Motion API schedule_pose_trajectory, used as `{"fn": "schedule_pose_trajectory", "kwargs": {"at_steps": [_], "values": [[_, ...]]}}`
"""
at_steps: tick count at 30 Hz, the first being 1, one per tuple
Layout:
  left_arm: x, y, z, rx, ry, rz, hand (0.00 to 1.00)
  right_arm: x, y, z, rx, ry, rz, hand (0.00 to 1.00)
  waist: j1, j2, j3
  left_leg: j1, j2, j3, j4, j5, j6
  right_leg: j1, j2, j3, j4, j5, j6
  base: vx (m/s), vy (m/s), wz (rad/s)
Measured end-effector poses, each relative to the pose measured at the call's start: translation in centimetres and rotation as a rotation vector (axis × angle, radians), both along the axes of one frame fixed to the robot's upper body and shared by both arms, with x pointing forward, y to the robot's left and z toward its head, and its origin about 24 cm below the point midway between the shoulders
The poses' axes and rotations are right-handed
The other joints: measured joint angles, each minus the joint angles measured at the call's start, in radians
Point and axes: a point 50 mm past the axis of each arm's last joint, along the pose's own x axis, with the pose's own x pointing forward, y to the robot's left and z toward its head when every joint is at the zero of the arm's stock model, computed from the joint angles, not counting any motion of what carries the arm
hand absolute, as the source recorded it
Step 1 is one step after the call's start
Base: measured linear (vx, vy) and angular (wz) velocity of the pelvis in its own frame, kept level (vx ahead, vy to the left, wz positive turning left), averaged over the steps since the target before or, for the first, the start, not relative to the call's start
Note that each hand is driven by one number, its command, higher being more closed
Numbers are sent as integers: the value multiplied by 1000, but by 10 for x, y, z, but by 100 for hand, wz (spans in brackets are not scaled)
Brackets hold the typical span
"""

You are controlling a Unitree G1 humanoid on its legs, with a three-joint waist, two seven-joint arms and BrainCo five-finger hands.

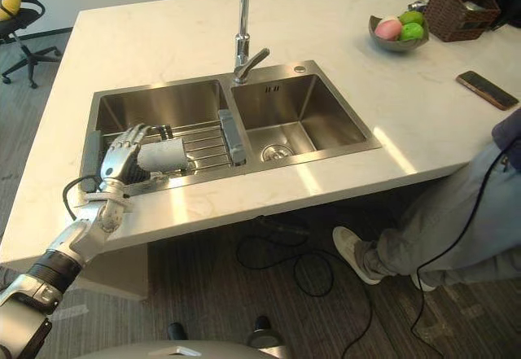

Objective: Walk over to the sink, pick up the cup, carry it to the dishwasher, place the cup inside the dishwasher, then close the dishwasher door

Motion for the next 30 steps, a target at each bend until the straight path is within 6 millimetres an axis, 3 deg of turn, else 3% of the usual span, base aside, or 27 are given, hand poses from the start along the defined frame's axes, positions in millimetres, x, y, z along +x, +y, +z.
{"fn": "schedule_pose_trajectory", "kwargs": {"at_steps": [4,11,13,30], "values": [[6,-4,1,90,12,-15,0,0,4,-1,29,11,5,0,-5,-1,1,-1,2,11,0,-1,2,-6,-1,-7,2,14,3,43,-13,-8],[12,-11,4,121,22,-4,0,20,9,-3,48,-22,64,0,-9,1,1,3,0,13,0,-2,5,-2,-2,-11,4,16,7,37,-4,-1],[13,-6,1,130,32,36,0,24,8,-3,45,-29,78,0,-26,1,1,5,0,13,0,-2,5,-1,-3,-11,4,18,9,-46,0,-1],[18,5,-6,216,124,182,0,23,8,-3,59,-5,85,0,-44,2,5,12,1,22,0,-3,3,-2,-3,-2,-2,20,8,-18,-1,-2]]}}
